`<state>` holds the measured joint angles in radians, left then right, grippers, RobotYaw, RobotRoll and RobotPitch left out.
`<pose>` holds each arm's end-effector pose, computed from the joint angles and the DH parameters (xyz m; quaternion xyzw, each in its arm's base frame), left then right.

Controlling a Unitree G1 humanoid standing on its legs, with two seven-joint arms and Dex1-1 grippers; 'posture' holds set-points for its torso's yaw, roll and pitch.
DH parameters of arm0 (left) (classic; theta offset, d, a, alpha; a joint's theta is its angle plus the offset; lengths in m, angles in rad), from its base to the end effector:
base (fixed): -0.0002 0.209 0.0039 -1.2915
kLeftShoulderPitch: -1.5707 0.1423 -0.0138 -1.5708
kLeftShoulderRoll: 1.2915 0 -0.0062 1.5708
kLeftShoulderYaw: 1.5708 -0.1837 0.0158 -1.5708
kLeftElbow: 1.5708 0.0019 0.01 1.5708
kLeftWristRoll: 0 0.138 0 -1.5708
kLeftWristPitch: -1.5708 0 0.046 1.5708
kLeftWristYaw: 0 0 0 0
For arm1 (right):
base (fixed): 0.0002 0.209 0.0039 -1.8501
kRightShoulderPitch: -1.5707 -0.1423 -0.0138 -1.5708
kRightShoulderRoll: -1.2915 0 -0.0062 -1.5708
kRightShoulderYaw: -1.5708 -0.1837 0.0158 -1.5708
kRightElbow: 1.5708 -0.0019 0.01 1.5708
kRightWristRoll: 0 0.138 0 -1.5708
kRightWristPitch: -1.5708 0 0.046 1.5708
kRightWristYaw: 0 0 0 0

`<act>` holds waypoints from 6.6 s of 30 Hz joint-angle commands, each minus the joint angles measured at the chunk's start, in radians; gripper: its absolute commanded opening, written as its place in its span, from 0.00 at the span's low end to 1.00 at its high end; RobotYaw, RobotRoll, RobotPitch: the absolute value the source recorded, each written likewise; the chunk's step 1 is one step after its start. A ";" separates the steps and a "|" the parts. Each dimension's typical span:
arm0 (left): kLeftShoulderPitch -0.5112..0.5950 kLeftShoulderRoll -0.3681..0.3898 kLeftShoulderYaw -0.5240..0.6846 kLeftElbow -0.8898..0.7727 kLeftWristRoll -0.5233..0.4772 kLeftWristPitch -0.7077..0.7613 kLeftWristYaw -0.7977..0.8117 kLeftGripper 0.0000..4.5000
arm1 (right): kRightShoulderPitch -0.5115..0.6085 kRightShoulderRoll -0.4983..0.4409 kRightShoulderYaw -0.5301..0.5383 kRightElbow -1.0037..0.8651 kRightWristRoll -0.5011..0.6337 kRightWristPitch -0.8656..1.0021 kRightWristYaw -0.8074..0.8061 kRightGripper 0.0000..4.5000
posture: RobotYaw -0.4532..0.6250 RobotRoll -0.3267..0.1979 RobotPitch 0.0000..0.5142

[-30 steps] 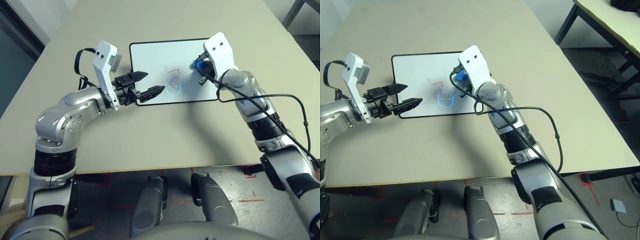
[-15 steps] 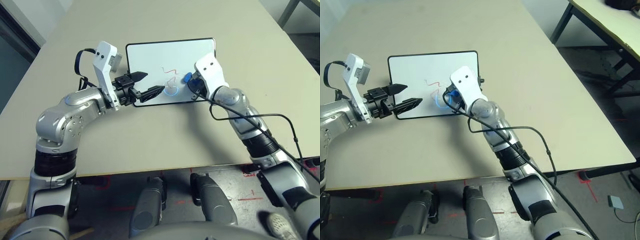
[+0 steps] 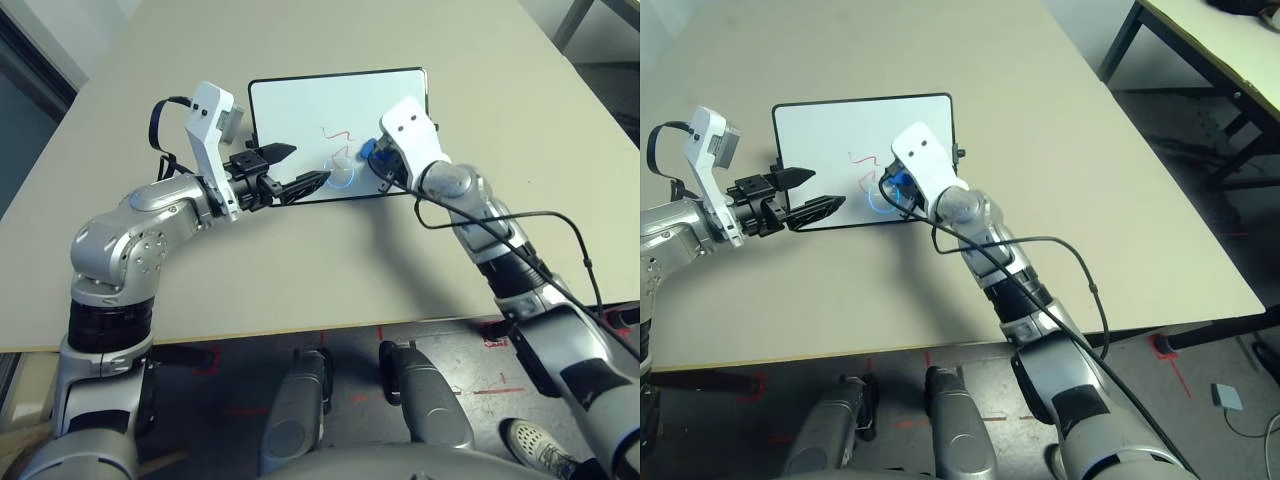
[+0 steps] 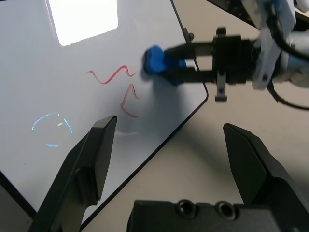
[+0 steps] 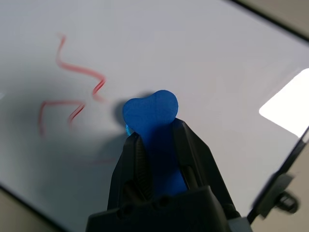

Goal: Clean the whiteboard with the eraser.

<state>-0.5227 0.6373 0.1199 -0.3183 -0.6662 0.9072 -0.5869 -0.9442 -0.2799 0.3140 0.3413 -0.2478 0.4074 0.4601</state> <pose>0.2500 0.2152 0.2159 0.0354 0.0504 -0.3908 0.9184 0.3334 -0.1043 0.2087 -0.3704 -0.0220 0.2687 0.8889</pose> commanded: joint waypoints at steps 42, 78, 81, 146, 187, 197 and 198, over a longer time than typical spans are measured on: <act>0.026 0.007 0.022 -0.043 -0.023 0.025 0.019 1.00 | -0.112 0.103 0.057 0.210 -0.055 -0.186 0.010 0.18 | 0.54 0.62 0.45; 0.025 0.003 0.021 -0.051 -0.038 0.027 0.040 1.00 | -0.116 0.128 0.135 0.216 -0.142 -0.169 0.055 0.18 | 0.54 0.62 0.46; 0.026 0.005 0.021 -0.053 -0.040 0.028 0.041 1.00 | -0.044 0.125 0.167 0.165 -0.155 -0.152 0.089 0.18 | 0.54 0.62 0.46; 0.012 -0.011 0.013 -0.046 -0.042 0.033 0.044 1.00 | -0.041 0.086 0.149 0.110 -0.275 -0.111 0.027 0.18 | 0.53 0.62 0.49; -0.006 0.096 0.031 0.032 0.101 -0.037 -0.005 1.00 | -0.129 0.191 0.087 0.341 -0.193 -0.286 -0.039 0.17 | 0.54 0.62 0.46; -0.008 0.117 0.048 0.006 0.090 -0.001 -0.027 1.00 | 0.047 0.187 0.156 0.185 -0.213 -0.248 0.051 0.17 | 0.54 0.62 0.48; -0.012 0.117 0.049 0.006 0.088 0.002 -0.027 1.00 | 0.039 0.185 0.149 0.192 -0.210 -0.252 0.048 0.17 | 0.54 0.62 0.48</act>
<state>-0.5424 0.7403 0.1586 -0.2931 -0.5645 0.8935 -0.6067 -0.9371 -0.0824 0.4458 0.4775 -0.4467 0.1089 0.4890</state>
